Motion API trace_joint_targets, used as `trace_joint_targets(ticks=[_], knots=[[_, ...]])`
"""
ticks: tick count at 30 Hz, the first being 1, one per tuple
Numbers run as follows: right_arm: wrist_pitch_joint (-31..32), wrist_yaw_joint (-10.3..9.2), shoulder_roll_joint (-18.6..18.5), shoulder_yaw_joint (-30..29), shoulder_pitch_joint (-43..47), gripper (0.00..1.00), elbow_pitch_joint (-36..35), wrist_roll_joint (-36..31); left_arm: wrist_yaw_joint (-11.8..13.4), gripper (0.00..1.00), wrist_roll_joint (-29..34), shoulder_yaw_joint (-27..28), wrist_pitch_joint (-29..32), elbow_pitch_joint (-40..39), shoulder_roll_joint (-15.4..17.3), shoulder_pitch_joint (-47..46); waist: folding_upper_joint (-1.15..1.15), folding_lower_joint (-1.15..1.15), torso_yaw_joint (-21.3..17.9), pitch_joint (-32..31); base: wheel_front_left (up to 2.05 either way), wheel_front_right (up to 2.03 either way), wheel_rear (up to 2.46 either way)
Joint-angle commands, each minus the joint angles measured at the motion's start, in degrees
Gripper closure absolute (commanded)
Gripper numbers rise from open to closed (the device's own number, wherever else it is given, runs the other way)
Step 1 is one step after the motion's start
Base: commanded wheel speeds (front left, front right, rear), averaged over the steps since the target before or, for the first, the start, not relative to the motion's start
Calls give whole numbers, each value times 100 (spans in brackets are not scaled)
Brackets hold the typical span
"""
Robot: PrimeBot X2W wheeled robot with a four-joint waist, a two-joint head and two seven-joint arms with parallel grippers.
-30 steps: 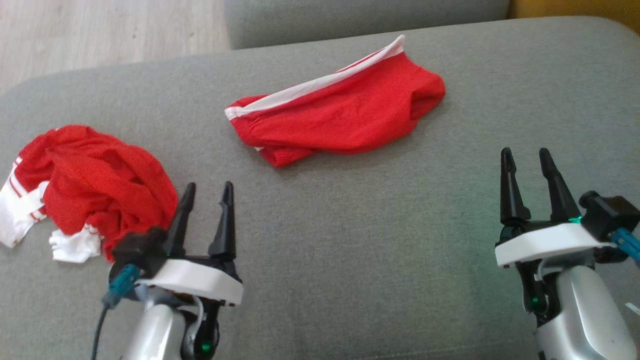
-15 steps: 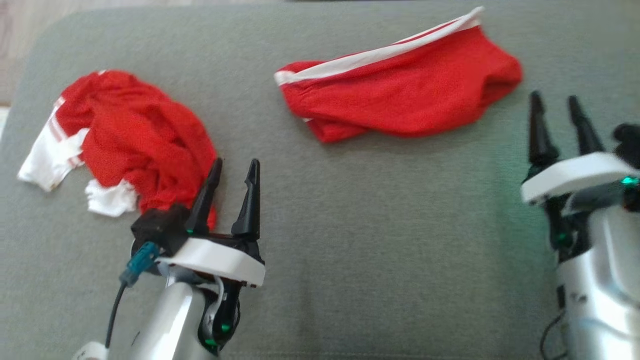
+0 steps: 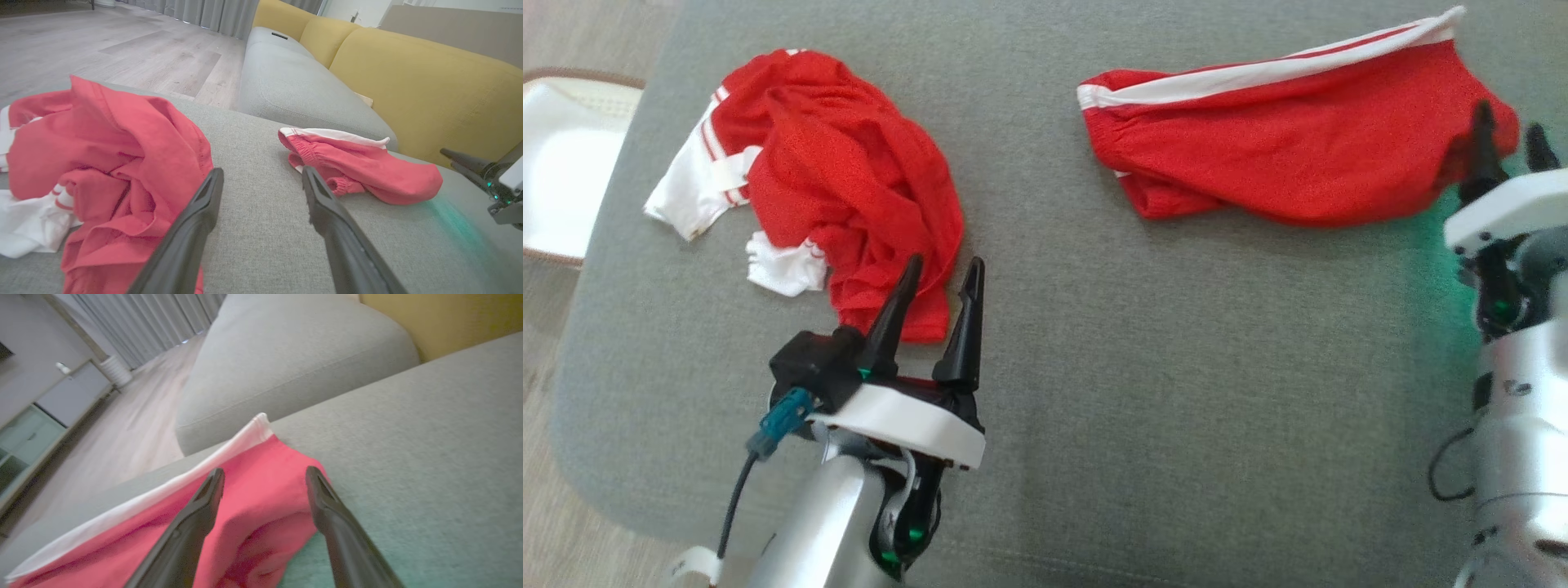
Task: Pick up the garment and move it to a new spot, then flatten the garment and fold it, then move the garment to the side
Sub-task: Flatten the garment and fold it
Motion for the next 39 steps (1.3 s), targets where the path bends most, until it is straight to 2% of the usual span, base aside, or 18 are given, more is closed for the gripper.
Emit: trace_joint_targets(ticks=[1,3,8,18,25,39], knots=[[6,-5,-75,-9,-205,0,-80,-165,40,0,-65,158,-70,-215,38,-177,0,0,54,24,0,0,0],[8,-5,-104,-436,-300,0,185,-625,87,0,-138,163,-70,-287,38,-160,0,0,115,26,0,0,0],[167,-5,51,-1252,-593,0,637,-1130,129,0,-198,215,-70,-362,38,-61,0,0,175,-16,0,0,0],[345,-5,174,-1777,-1014,0,1118,-791,139,0,-213,152,-70,-377,38,-35,0,0,215,-22,0,0,0],[427,-5,197,-1938,-1162,0,1357,-325,117,0,-185,22,-70,-342,38,-26,0,0,208,-27,0,0,0],[514,-5,170,-1690,-1101,0,1387,411,101,0,-138,-95,-70,-282,38,-81,0,0,343,6,0,0,0]])
